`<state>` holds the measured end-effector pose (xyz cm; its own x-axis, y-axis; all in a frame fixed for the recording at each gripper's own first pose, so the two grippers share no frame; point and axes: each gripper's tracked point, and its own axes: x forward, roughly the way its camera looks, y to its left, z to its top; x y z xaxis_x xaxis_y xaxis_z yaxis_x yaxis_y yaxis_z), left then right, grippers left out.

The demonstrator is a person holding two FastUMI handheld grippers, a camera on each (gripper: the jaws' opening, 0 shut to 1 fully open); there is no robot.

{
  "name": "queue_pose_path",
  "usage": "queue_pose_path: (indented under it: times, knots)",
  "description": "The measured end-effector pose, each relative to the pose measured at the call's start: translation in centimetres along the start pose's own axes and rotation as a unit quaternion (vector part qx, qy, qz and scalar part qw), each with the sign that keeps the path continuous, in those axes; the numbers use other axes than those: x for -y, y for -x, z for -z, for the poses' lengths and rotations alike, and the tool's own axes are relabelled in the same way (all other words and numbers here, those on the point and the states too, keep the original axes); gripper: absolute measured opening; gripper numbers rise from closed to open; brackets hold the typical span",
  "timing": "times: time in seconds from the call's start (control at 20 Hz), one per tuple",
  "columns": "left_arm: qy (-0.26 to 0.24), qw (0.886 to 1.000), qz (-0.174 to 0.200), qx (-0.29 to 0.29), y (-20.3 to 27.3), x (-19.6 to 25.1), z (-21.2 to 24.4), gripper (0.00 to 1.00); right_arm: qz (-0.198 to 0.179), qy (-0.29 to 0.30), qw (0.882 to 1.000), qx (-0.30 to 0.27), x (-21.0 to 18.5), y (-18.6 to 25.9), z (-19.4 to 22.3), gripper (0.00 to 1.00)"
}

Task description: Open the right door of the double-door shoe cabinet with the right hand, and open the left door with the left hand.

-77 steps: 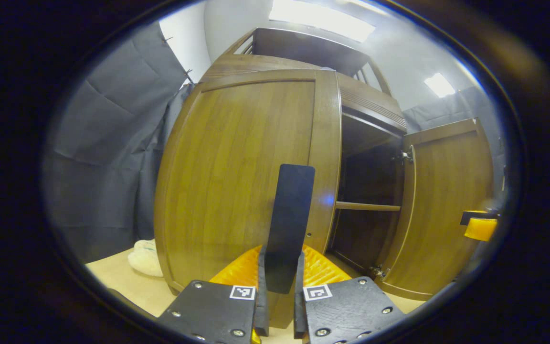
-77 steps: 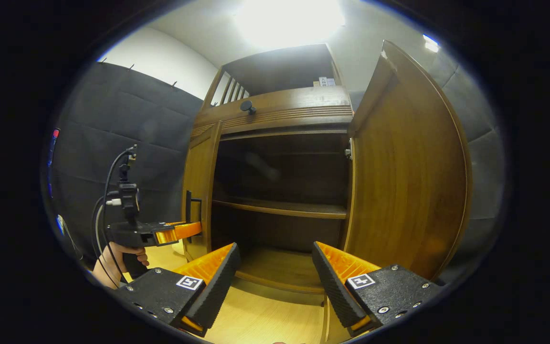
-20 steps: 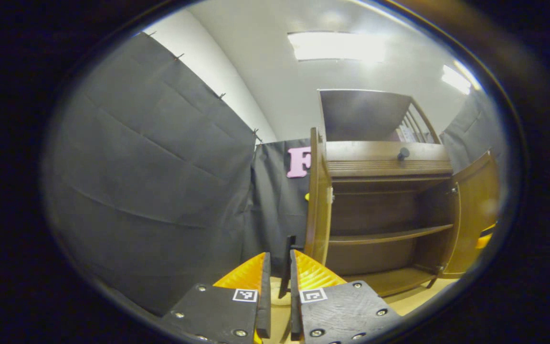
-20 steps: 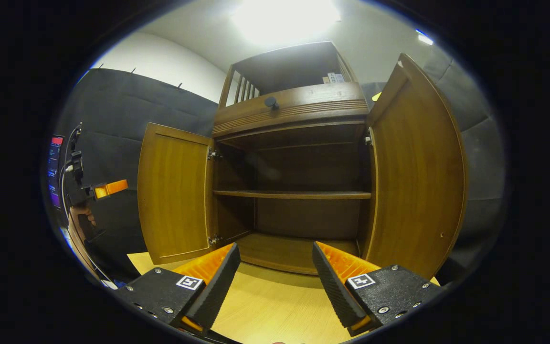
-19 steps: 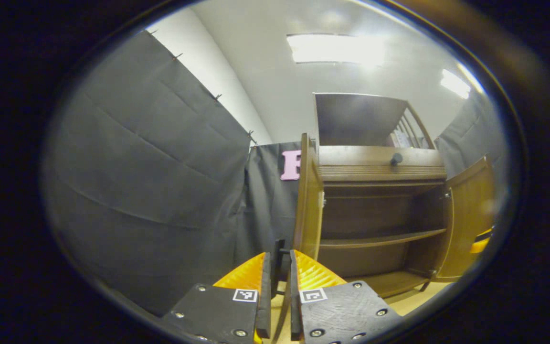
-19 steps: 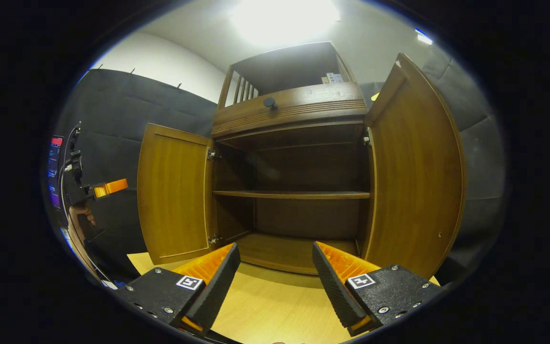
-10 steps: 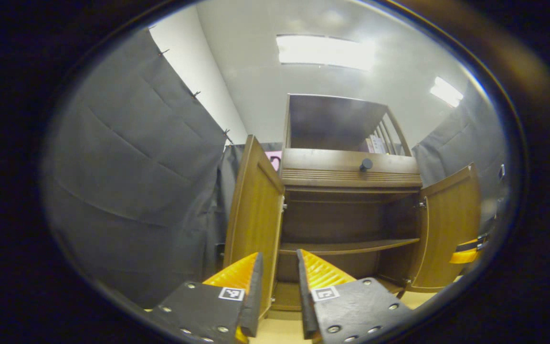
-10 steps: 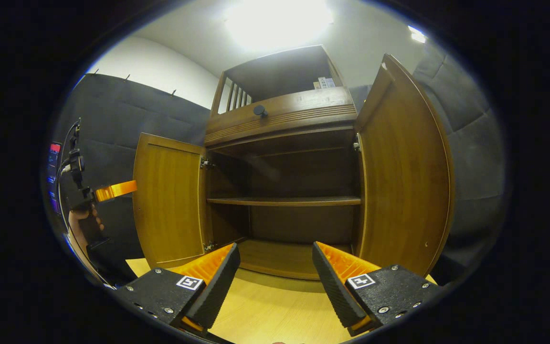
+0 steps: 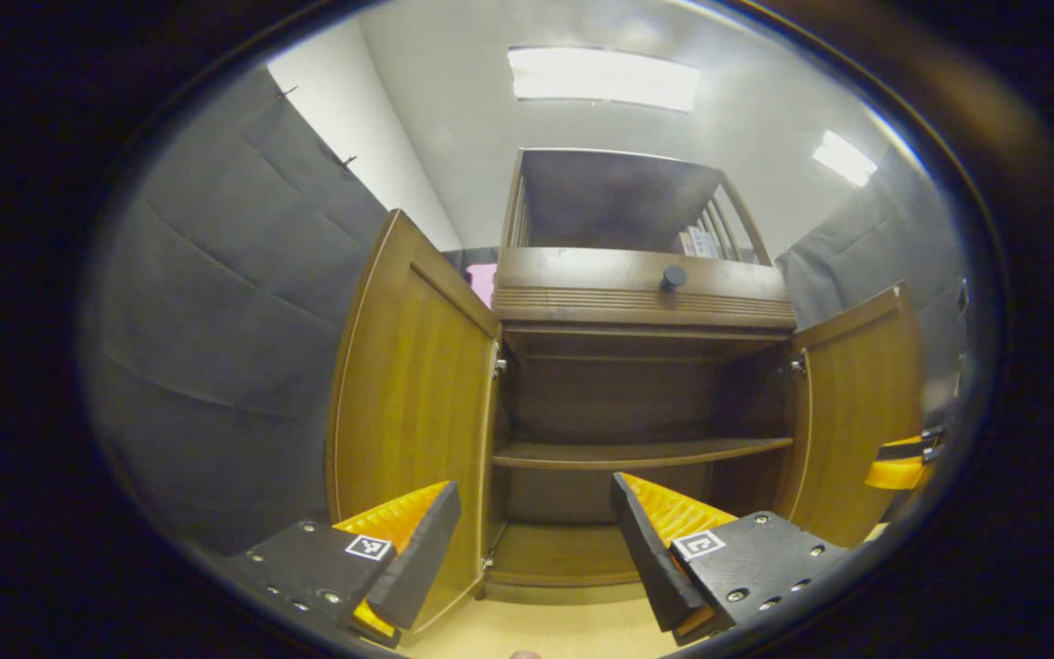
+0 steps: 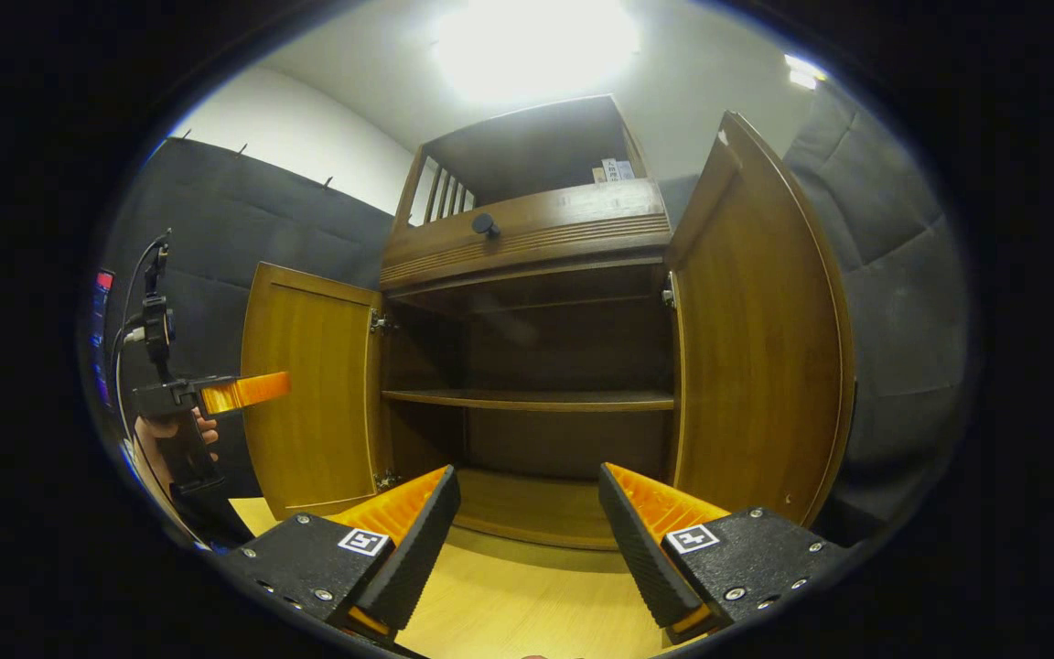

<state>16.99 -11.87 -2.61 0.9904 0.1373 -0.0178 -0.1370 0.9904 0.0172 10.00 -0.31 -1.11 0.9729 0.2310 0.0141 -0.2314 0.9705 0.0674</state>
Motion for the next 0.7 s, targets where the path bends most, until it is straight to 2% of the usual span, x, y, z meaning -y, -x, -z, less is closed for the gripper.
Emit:
queue_pose_path:
  times: [0.05, 0.1, 0.2, 0.25, 0.3, 0.7]
  knots:
    - [-0.006, 1.000, -0.001, -0.004, 0.0, 0.0, 0.1, 0.95, 0.001, 0.004, 1.000, 0.002, 0.0, 0.0, -0.1, 0.94]
    - [-0.008, 1.000, -0.001, -0.006, 0.0, 0.0, 0.2, 0.99, 0.001, 0.006, 1.000, 0.004, 0.0, -0.1, -0.3, 0.94]
    - [-0.001, 1.000, -0.003, -0.007, -0.1, 0.0, 0.4, 0.99, 0.004, 0.009, 1.000, 0.005, 0.0, -0.2, -0.4, 0.94]
    - [0.000, 1.000, 0.001, -0.012, -0.1, 0.1, 0.7, 0.94, 0.005, 0.011, 1.000, 0.005, 0.0, -0.2, -0.5, 0.94]
    - [-0.001, 1.000, 0.003, -0.018, -0.1, 0.1, 0.9, 0.99, 0.005, 0.012, 1.000, 0.005, -0.1, -0.3, -0.5, 0.94]
    - [-0.007, 1.000, 0.003, -0.022, 0.0, 0.0, 1.3, 0.99, 0.004, 0.016, 1.000, 0.001, -0.8, -0.1, 0.2, 0.94]
